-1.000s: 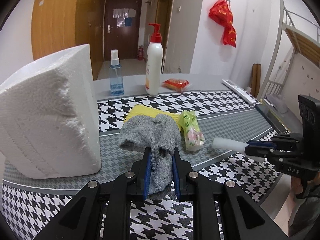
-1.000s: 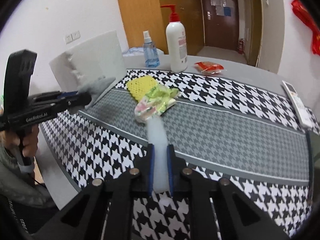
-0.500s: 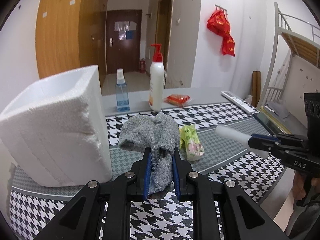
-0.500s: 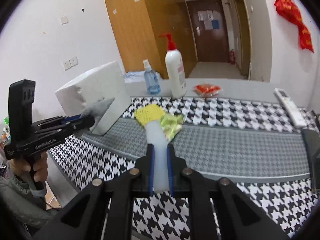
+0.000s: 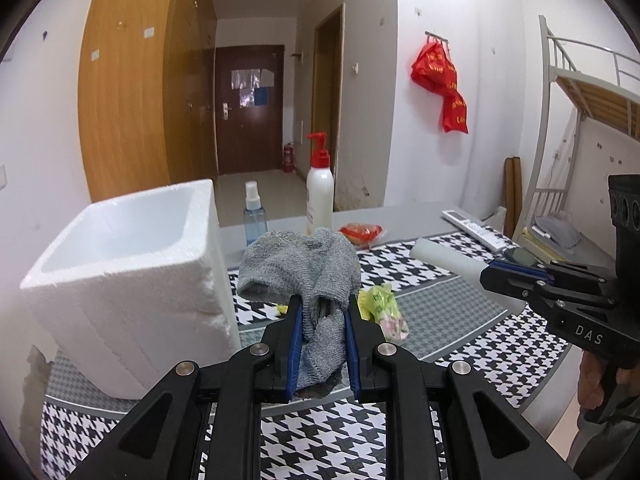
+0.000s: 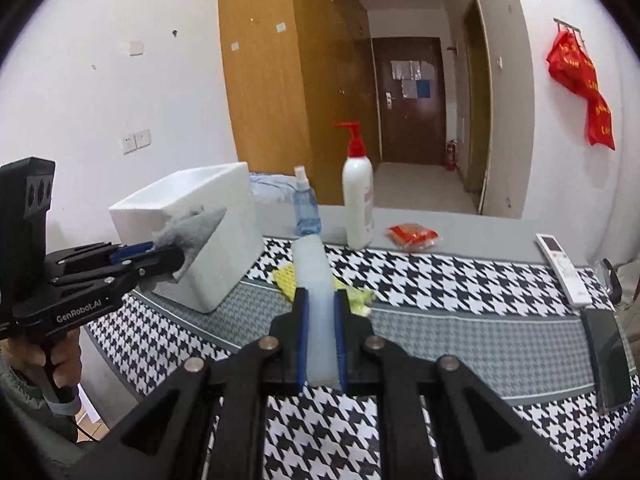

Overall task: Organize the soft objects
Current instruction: 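Lift the grey sock with the left gripper while the right gripper carries the tube toward the box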

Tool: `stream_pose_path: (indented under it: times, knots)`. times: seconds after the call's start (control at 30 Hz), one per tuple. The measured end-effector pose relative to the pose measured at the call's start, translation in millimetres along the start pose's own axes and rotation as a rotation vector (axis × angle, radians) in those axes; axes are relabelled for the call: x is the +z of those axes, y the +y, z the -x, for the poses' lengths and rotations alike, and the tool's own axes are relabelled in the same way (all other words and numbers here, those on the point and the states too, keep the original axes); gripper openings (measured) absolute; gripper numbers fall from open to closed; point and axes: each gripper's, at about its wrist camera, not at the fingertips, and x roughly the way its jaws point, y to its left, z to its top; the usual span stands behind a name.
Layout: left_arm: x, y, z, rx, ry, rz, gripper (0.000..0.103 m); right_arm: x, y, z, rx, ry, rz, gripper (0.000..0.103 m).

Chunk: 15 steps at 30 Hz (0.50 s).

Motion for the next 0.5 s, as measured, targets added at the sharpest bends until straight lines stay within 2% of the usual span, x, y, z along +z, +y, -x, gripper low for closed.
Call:
stream_pose_path:
  times: [0.5]
  knots:
    - [15, 7, 22, 0.046, -0.083, -0.021, 0.02, 22, 21, 8, 0.027, -0.077, 0.032, 0.015]
